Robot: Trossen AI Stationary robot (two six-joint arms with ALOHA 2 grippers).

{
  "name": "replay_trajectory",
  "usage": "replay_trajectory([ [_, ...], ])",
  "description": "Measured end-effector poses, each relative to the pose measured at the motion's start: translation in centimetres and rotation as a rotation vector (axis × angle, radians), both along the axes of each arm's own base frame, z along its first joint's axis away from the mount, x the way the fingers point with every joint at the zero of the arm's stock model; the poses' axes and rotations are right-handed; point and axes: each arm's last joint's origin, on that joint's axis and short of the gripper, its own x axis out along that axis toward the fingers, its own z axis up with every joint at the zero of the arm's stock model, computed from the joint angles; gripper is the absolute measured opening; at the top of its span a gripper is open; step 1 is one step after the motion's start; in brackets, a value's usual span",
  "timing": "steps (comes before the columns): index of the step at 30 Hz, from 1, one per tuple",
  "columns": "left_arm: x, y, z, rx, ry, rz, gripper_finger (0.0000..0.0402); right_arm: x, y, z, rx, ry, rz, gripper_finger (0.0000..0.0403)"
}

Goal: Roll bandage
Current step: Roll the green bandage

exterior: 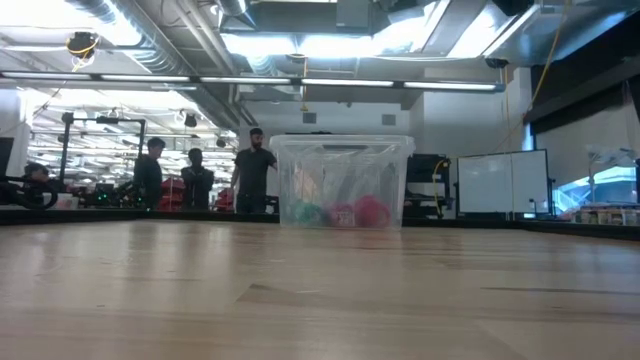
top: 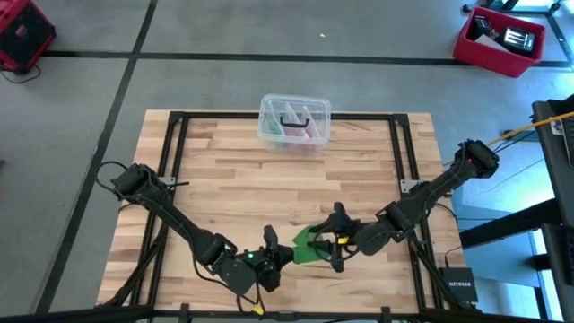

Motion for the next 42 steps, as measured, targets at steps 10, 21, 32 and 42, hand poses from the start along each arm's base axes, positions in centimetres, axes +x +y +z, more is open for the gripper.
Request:
replay_trajectory([
  [10, -0.2, -0.3, -0.1, -0.036, 0.000, -0.018, 0.0017, 0.5, 0.4, -0.4, 0.048, 0.010, 0.071, 0.0184],
  [21, -0.3, -0.7, 0.0, 0.340, 0.077, -0.117, 0.0017, 1.0, -0.5, -0.7, 0.127, 0.072, 0.125, 0.0184],
  [32, -0.2, -0.8, 0.3, 0.943, 0.201, -0.251, 0.0017, 1.2, -0.4, -0.6, 0.313, 0.132, 0.219, 0.0184],
  [42, -0.2, -0.8, 0.3, 1.188, 0.257, -0.303, 0.0017, 1.6, -1.2, -0.7, 0.472, 0.192, 0.183, 0.0184],
])
